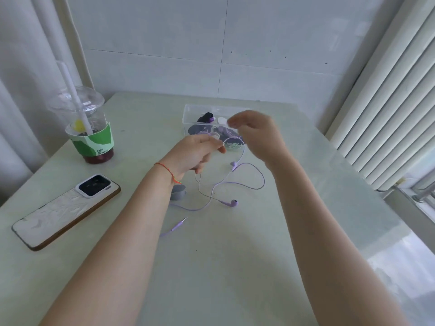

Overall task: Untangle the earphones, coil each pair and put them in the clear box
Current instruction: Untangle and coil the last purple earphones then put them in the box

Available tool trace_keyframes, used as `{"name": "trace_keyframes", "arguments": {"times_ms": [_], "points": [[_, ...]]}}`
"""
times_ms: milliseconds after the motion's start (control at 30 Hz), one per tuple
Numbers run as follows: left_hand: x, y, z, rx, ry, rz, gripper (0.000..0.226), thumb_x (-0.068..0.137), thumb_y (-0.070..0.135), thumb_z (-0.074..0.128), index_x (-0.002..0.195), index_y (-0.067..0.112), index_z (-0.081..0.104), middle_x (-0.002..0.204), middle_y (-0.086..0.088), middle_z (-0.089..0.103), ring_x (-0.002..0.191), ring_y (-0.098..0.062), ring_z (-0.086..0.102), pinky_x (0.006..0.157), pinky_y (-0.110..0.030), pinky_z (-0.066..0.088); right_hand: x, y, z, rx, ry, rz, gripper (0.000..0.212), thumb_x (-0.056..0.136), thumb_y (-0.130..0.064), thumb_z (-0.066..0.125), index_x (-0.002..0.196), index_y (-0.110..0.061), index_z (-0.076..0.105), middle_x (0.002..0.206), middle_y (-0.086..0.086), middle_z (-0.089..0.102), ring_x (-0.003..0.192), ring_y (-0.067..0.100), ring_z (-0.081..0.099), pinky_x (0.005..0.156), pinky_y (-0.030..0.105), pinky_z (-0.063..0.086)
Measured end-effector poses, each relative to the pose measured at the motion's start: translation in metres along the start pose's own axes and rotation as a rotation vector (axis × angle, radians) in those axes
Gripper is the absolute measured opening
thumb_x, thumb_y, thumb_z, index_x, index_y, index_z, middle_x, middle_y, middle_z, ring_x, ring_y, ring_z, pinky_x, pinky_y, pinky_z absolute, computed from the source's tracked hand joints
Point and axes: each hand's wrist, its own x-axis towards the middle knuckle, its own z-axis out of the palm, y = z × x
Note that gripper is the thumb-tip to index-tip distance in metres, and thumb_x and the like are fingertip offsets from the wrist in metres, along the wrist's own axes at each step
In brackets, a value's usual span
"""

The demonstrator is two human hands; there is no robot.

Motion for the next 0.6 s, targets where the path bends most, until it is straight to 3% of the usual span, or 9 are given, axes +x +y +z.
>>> {"name": "trace_keyframes", "arguments": {"times_ms": [67,133,200,267,367,433,533,600], "points": [[-0.001,0.002,0.002,-0.038,-0.017,-0.004,0.027,0.098,0.022,0.054,0.074,0.018,0.066,0.052,0.002,0.025,0.043,-0.014,0.02,0.042,-0.021,0.023,-0.006,-0.004,0.011,-0.026,-0.2,0.001,0.037,0.083,0.006,0.044,0.101,-0.015,0.069,0.099,-0.002,0.071,0.091,0.01,0.063,0.082,0.025,0.051],[-0.001,0.001,0.001,-0.055,-0.008,-0.001,0.032,0.097,0.016,0.054,0.065,0.016,0.059,0.049,0.004,0.026,0.041,-0.013,0.02,0.041,-0.021,0.021,-0.009,-0.001,0.016,-0.124,-0.344,0.012,0.033,0.086,-0.003,0.048,0.108,-0.021,0.065,0.095,-0.002,0.072,0.085,0.012,0.063,0.071,0.025,0.049],[0.0,0.0,-0.001,-0.059,0.044,-0.005,0.031,0.096,0.018,0.056,0.065,0.013,0.055,0.048,0.003,0.027,0.039,-0.013,0.021,0.041,-0.02,0.02,-0.009,0.003,0.017,-0.222,-0.393,0.023,0.024,0.09,-0.012,0.052,0.109,-0.02,0.065,0.08,0.0,0.068,0.073,0.015,0.06,0.059,0.022,0.044],[0.001,-0.002,-0.003,-0.064,0.129,-0.008,0.031,0.095,0.024,0.06,0.068,0.011,0.055,0.046,0.003,0.028,0.037,-0.013,0.022,0.042,-0.021,0.023,-0.009,0.004,0.016,-0.284,-0.373,0.016,0.016,0.093,-0.021,0.057,0.1,-0.013,0.068,0.07,0.001,0.057,0.065,0.016,0.054,0.058,0.024,0.04],[0.003,-0.004,-0.008,-0.071,0.207,-0.033,0.035,0.09,0.031,0.067,0.064,0.012,0.053,0.041,0.005,0.026,0.036,-0.014,0.022,0.044,-0.021,0.032,-0.003,0.006,0.008,-0.197,-0.215,0.048,0.018,0.093,-0.016,0.055,0.085,-0.009,0.069,0.063,0.003,0.046,0.053,0.016,0.049,0.05,0.02,0.041],[0.003,-0.005,-0.011,-0.108,0.219,-0.053,0.037,0.088,0.031,0.069,0.061,0.014,0.05,0.041,0.006,0.025,0.036,-0.014,0.02,0.046,-0.022,0.037,0.006,0.013,-0.003,-0.13,0.031,0.101,0.018,0.092,-0.012,0.053,0.084,-0.01,0.069,0.058,-0.003,0.044,0.047,0.014,0.045,0.046,0.021,0.038],[0.004,-0.005,-0.013,-0.158,0.223,-0.045,0.032,0.088,0.024,0.064,0.061,0.014,0.051,0.041,0.007,0.024,0.034,-0.013,0.019,0.05,-0.025,0.04,0.016,0.028,-0.024,-0.213,0.364,0.157,0.022,0.095,-0.015,0.047,0.093,-0.013,0.069,0.068,-0.01,0.051,0.063,0.017,0.049,0.055,0.026,0.032],[0.004,-0.005,-0.011,-0.168,0.223,-0.039,0.028,0.09,0.018,0.057,0.063,0.013,0.054,0.043,0.005,0.024,0.035,-0.012,0.018,0.051,-0.026,0.037,0.016,0.034,-0.035,-0.232,0.423,0.194,0.023,0.095,-0.016,0.047,0.094,-0.015,0.07,0.074,-0.011,0.055,0.063,0.015,0.05,0.054,0.026,0.034]]}}
